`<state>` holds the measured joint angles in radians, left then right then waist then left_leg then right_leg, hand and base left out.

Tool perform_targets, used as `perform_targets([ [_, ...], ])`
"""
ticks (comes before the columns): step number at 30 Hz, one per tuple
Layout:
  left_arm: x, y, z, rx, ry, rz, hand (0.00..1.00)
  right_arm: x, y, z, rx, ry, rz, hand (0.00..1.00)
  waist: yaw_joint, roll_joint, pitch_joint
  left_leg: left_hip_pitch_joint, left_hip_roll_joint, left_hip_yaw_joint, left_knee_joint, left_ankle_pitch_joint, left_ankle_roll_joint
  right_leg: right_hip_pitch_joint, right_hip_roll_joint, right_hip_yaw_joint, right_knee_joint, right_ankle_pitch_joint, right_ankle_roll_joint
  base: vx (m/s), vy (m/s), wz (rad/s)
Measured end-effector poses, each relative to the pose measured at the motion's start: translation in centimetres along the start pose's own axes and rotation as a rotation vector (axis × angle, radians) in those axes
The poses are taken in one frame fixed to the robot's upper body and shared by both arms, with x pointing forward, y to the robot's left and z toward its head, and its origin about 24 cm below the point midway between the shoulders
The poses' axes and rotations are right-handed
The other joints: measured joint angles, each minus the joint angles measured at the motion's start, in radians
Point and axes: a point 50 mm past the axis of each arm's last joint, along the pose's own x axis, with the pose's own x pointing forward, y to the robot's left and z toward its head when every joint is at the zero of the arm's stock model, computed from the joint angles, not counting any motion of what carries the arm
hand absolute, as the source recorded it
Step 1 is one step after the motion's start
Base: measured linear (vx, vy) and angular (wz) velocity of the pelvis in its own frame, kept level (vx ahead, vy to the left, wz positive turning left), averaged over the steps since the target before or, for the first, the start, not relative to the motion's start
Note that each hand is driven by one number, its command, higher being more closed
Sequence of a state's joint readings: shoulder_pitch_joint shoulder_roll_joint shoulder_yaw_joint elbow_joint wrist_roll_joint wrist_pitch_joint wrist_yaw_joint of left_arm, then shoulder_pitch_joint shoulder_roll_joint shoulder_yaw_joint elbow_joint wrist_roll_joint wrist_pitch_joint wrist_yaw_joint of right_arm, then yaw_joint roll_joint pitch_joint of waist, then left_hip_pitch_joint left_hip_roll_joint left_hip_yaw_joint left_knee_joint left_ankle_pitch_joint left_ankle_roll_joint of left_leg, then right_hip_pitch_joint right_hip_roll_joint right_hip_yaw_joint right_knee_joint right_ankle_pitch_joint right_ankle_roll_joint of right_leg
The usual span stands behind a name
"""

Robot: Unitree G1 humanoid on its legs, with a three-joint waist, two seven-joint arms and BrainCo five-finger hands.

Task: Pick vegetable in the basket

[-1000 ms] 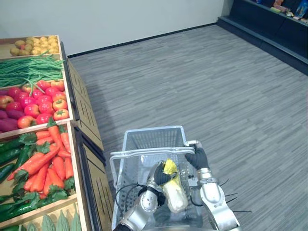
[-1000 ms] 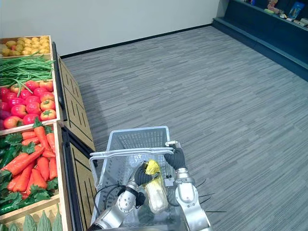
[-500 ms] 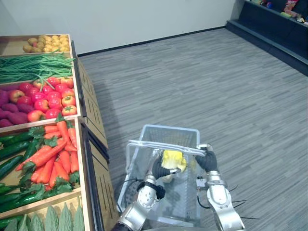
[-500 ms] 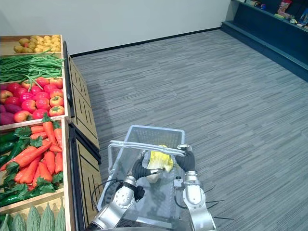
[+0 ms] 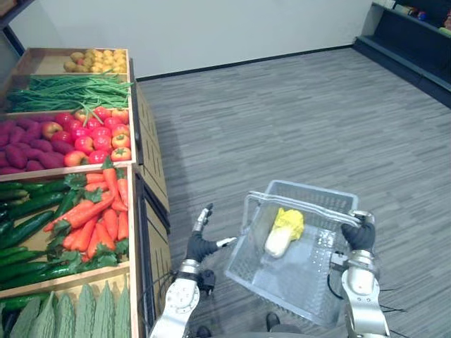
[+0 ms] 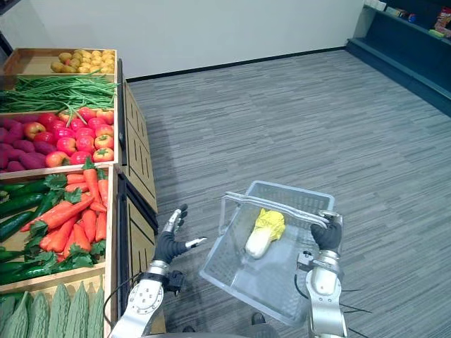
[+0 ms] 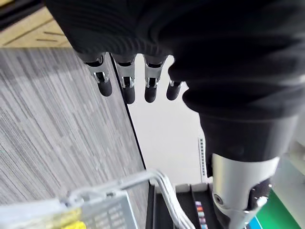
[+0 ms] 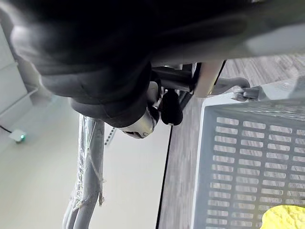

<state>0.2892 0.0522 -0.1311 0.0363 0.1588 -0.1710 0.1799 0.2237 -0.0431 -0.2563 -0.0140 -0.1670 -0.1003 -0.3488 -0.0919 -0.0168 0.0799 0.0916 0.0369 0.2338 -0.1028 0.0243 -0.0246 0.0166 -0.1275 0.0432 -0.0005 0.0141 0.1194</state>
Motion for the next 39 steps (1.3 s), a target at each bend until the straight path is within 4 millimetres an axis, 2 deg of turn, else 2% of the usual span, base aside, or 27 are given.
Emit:
perform_targets([
  [5,-0.7,2.5,-1.5,0.015,0.074,0.146,0.0,-1.3,-1.3,-1.6,-0.005,0.076,-0.04,1.0,0.004,-0.003,-0.022,-0.001,0.002,-0.009,0.0,0.0,-0.001,0.007,0.0,-0.017,0.0,-0.01,-0.001,-0.01,-0.017,0.08],
  [7,-1.0,2.9,-1.8,0.016,0.087,0.182,0.0,-1.8,-1.8,-2.2,0.004,0.105,-0.064,1.0,0.019,-0.01,-0.041,0.001,0.005,0.004,0.0,-0.006,-0.004,0.007,0.001,-0.018,0.004,-0.017,-0.003,0.01,-0.011,-0.03],
  [10,-1.0,3.5,-1.7,0.009,0.089,0.234,0.0,-1.9,-2.0,-2.2,0.019,0.11,-0.079,1.0,0.035,-0.031,-0.047,0.004,0.013,0.022,0.005,-0.024,-0.008,-0.028,0.003,-0.014,0.058,-0.075,-0.004,0.0,-0.018,-0.16],
  [12,-1.0,3.7,-1.7,0.012,0.087,0.248,0.0,-1.7,-1.6,-1.9,0.038,0.102,-0.08,1.0,0.05,-0.055,-0.044,-0.002,0.005,0.049,0.04,-0.055,-0.011,-0.076,-0.01,-0.013,0.152,-0.132,-0.003,0.03,0.004,-0.26],
  [13,-1.0,3.8,-1.6,0.013,0.083,0.257,0.0,-1.5,-1.4,-1.6,0.048,0.092,-0.079,1.0,0.05,-0.076,-0.032,-0.026,0.005,0.05,0.12,-0.108,-0.011,-0.091,-0.024,-0.013,0.212,-0.164,-0.001,0.07,-0.012,-0.07],
  [14,-1.0,3.8,-1.6,0.011,0.083,0.259,0.0,-1.1,-1.3,-1.3,0.056,0.079,-0.082,1.0,0.044,-0.085,-0.021,-0.05,0.014,0.039,0.198,-0.165,-0.012,-0.098,-0.036,-0.021,0.277,-0.176,0.001,0.08,-0.02,-0.03],
  [15,-1.0,3.7,-1.6,0.009,0.085,0.262,0.0,-0.9,-1.2,-1.1,0.059,0.072,-0.084,1.0,0.042,-0.083,-0.018,-0.054,0.02,0.034,0.226,-0.188,-0.011,-0.112,-0.036,-0.033,0.315,-0.178,0.003,0.07,-0.029,-0.08],
  [16,-1.0,3.7,-1.6,0.009,0.086,0.269,0.0,-0.6,-1.1,-0.8,0.067,0.056,-0.085,1.0,0.043,-0.067,-0.011,-0.056,0.039,0.032,0.261,-0.216,-0.007,-0.137,-0.038,-0.069,0.393,-0.17,-0.003,0.1,0.014,-0.09],
  [17,-0.9,3.9,-1.5,0.01,0.081,0.283,0.0,0.0,-0.8,-0.2,0.078,0.033,-0.084,1.0,0.028,-0.049,0.005,-0.041,0.056,0.024,0.263,-0.226,0.002,-0.197,-0.032,-0.088,0.532,-0.143,-0.029,0.1,0.029,0.04],
  [18,-0.8,3.9,-1.5,0.009,0.081,0.289,0.0,0.2,-0.7,0.0,0.081,0.021,-0.083,1.0,0.019,-0.031,0.014,-0.029,0.069,0.015,0.263,-0.229,0.007,-0.231,-0.025,-0.102,0.577,-0.16,-0.05,0.15,0.039,0.19],
  [19,-0.6,3.8,-1.3,0.0,0.075,0.292,0.0,0.6,-0.7,0.4,0.079,0.003,-0.084,1.0,0.004,-0.007,0.024,-0.024,0.092,0.005,0.265,-0.239,0.006,-0.259,0.0,-0.108,0.549,-0.194,-0.056,0.26,-0.033,0.19],
  [21,0.1,4.6,-1.0,0.004,0.054,0.336,0.0,1.1,-0.4,0.8,0.099,-0.011,-0.086,1.0,0.0,-0.003,0.032,-0.02,0.112,-0.012,0.272,-0.258,-0.008,-0.317,0.033,-0.078,0.488,-0.193,-0.059,0.3,-0.082,0.19],
  [22,0.7,4.7,-0.8,0.003,0.045,0.351,0.0,1.3,-0.4,1.0,0.108,-0.016,-0.089,1.0,-0.004,0.006,0.039,-0.012,0.129,-0.026,0.288,-0.277,-0.026,-0.339,0.063,-0.02,0.424,-0.167,-0.049,0.29,-0.135,0.43],
  [23,1.1,4.6,-0.5,-0.001,0.034,0.353,0.0,1.3,-0.6,1.0,0.107,-0.016,-0.093,1.0,-0.006,0.004,0.042,0.0,0.137,-0.043,0.324,-0.304,-0.062,-0.329,0.088,0.043,0.322,-0.096,-0.046,0.31,-0.15,0.48],
  [24,1.2,4.6,-0.4,-0.001,0.026,0.353,0.0,1.3,-0.6,0.9,0.104,-0.015,-0.092,1.0,-0.005,-0.016,0.04,0.012,0.136,-0.049,0.345,-0.327,-0.074,-0.313,0.088,0.072,0.282,-0.056,-0.042,0.39,-0.242,0.5],
  [25,1.3,4.0,-0.7,-0.019,0.046,0.344,0.0,1.6,-0.7,1.1,0.081,-0.029,-0.079,1.0,-0.003,0.031,0.069,0.03,0.175,-0.079,0.386,-0.367,-0.092,-0.294,0.117,0.053,0.344,-0.044,-0.039,0.39,-0.219,0.36],
  [26,1.3,3.8,-0.7,-0.029,0.044,0.345,0.0,1.6,-0.7,1.1,0.073,-0.032,-0.07,1.0,-0.002,0.041,0.068,0.024,0.184,-0.093,0.422,-0.354,-0.097,-0.292,0.123,0.041,0.371,-0.078,-0.053,0.46,-0.275,0.41],
  [27,1.1,3.3,-0.4,-0.054,0.036,0.345,0.0,1.5,-0.4,1.1,0.07,-0.033,-0.053,1.0,0.002,0.042,0.072,-0.022,0.194,-0.112,0.537,-0.321,-0.078,-0.299,0.121,0.028,0.422,-0.126,-0.07,0.47,-0.262,0.45],
  [28,0.9,2.7,-0.3,-0.083,0.041,0.347,0.0,1.4,-0.4,1.0,0.065,-0.026,-0.052,1.0,0.006,0.048,0.074,-0.101,0.227,-0.112,0.707,-0.262,-0.055,-0.268,0.12,0.001,0.426,-0.152,-0.087,0.4,-0.256,0.47],
  [29,0.9,2.4,-0.2,-0.091,0.041,0.334,0.0,1.2,-0.3,0.8,0.065,-0.019,-0.046,1.0,0.012,0.05,0.076,-0.137,0.255,-0.096,0.796,-0.224,-0.043,-0.241,0.121,-0.013,0.413,-0.159,-0.098,0.41,-0.247,0.47],
  [31,0.8,1.6,0.0,-0.125,0.035,0.302,0.0,-0.1,-0.9,0.9,0.064,-0.019,-0.046,1.0,0.037,0.051,0.085,-0.195,0.355,0.054,1.012,-0.224,-0.035,-0.079,0.121,-0.065,0.314,-0.171,-0.119,0.43,-0.215,0.54],
  [33,0.7,1.5,0.6,-0.135,0.01,0.296,0.0,-0.7,-1.4,1.5,0.072,-0.046,-0.06,1.0,0.051,0.049,0.087,-0.206,0.366,0.135,1.027,-0.239,-0.016,0.005,0.106,-0.103,0.256,-0.178,-0.13,0.39,-0.114,0.65],
  [35,0.9,1.7,1.4,-0.142,-0.026,0.303,0.0,-0.8,-1.8,2.4,0.094,-0.082,-0.072,1.0,0.052,0.053,0.085,-0.24,0.365,0.268,0.972,-0.255,0.004,0.084,0.085,-0.175,0.19,-0.179,-0.13,0.31,-0.016,0.82],
  [36,1.1,1.6,1.6,-0.144,-0.037,0.302,0.0,-0.8,-1.9,2.5,0.1,-0.083,-0.076,1.0,0.053,0.053,0.085,-0.247,0.365,0.344,0.923,-0.256,0.008,0.109,0.074,-0.219,0.168,-0.18,-0.129,0.25,0.058,1.17],
  [37,1.3,1.4,1.9,-0.147,-0.048,0.293,0.0,-0.8,-2.4,2.3,0.092,-0.077,-0.093,1.0,0.049,0.061,0.08,-0.251,0.364,0.499,0.812,-0.246,0.014,0.147,0.067,-0.295,0.147,-0.193,-0.108,0.26,0.077,1.31],
  [38,1.4,1.2,2.0,-0.149,-0.052,0.285,0.0,-0.7,-3.0,2.1,0.08,-0.074,-0.111,1.0,0.046,0.07,0.074,-0.251,0.358,0.564,0.754,-0.213,0.038,0.159,0.068,-0.324,0.145,-0.203,-0.092,0.32,0.12,1.68],
  [39,1.4,1.0,2.1,-0.147,-0.053,0.274,0.0,-0.6,-3.7,1.4,0.067,-0.05,-0.138,1.0,0.033,0.084,0.057,-0.237,0.328,0.662,0.654,-0.192,0.118,0.178,0.069,-0.367,0.148,-0.237,-0.067,0.29,0.147,1.7],
])
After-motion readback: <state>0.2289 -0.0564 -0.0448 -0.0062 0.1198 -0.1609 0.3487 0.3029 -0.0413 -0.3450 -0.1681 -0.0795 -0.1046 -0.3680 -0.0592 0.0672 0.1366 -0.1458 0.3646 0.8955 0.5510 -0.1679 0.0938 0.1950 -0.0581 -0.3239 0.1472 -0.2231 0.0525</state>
